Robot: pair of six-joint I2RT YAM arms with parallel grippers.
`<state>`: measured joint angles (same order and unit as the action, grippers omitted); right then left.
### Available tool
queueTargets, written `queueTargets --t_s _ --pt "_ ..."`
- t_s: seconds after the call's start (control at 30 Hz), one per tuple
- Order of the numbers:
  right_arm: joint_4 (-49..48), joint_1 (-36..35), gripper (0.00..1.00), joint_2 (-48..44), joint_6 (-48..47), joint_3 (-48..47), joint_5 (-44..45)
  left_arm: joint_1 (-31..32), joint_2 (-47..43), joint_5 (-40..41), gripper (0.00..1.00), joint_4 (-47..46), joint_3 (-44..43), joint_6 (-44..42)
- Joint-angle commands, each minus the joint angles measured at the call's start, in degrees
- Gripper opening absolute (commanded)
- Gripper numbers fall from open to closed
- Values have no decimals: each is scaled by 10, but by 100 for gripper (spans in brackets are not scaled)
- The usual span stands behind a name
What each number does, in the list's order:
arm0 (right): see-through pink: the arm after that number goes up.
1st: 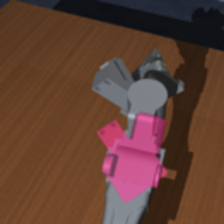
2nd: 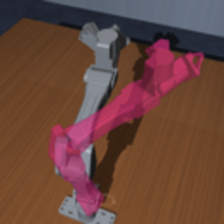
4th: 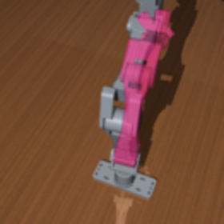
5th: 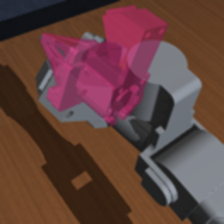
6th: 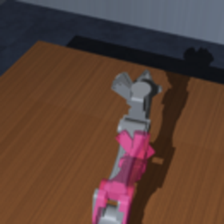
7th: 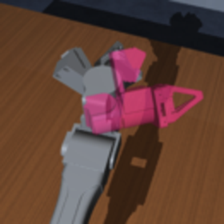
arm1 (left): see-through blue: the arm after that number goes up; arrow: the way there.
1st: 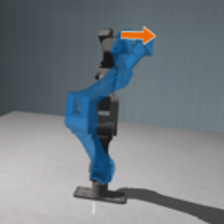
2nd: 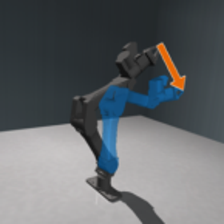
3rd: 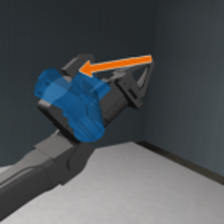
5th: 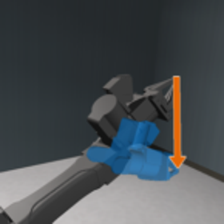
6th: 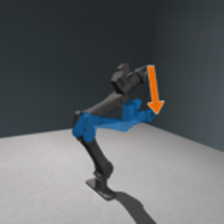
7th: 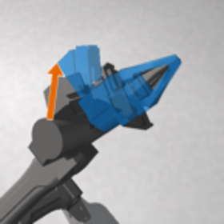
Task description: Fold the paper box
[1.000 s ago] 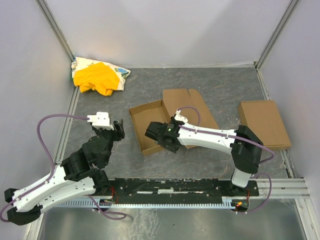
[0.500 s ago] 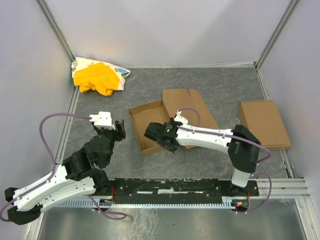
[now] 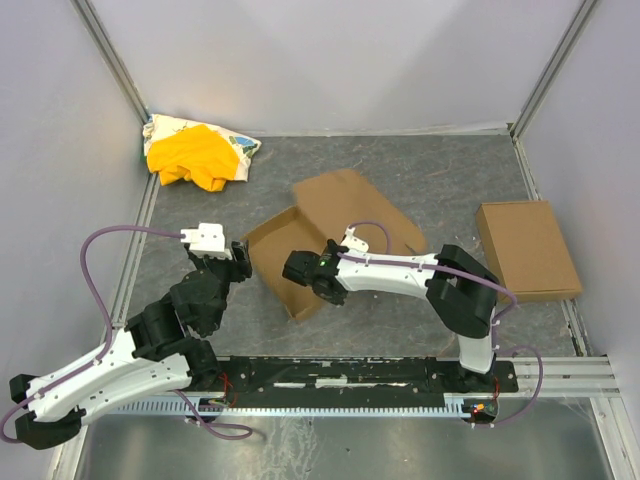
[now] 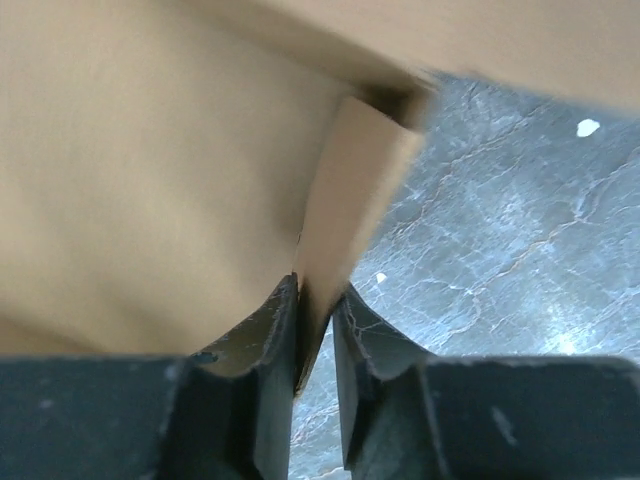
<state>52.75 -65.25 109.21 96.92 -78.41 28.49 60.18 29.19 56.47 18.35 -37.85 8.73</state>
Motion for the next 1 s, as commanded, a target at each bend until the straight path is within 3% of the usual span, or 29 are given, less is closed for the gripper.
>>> queueTargets --t_s 0.0,0.17,0.3,0.47,0.57,0.7,0.8,0.9,0.97 --pt "42 0 24 -19 -16 -25 50 -2 2 2 64 -15 0 30" --pt "137 24 17 -42 -97 -46 174 -2 4 1 65 -15 0 31" --pt "176 78 12 -60 -188 -47 214 -2 9 -2 65 -16 1 30" --pt "119 139 11 -88 -308 -13 202 -2 19 -8 66 -15 1 30" --pt "84 169 4 -105 -370 5 198 -2 25 -15 66 -15 0 30" --pt "-54 185 5 -155 -542 85 154 -2 32 -35 67 -18 -1 29" --pt "-129 205 16 -186 -621 127 67 -3 43 -56 68 -18 -4 27" --pt "-127 214 52 -186 -682 122 -3 -4 56 -82 70 -17 -8 25" --pt "-101 214 64 -187 -699 103 -12 -7 65 -99 72 -16 -13 25"
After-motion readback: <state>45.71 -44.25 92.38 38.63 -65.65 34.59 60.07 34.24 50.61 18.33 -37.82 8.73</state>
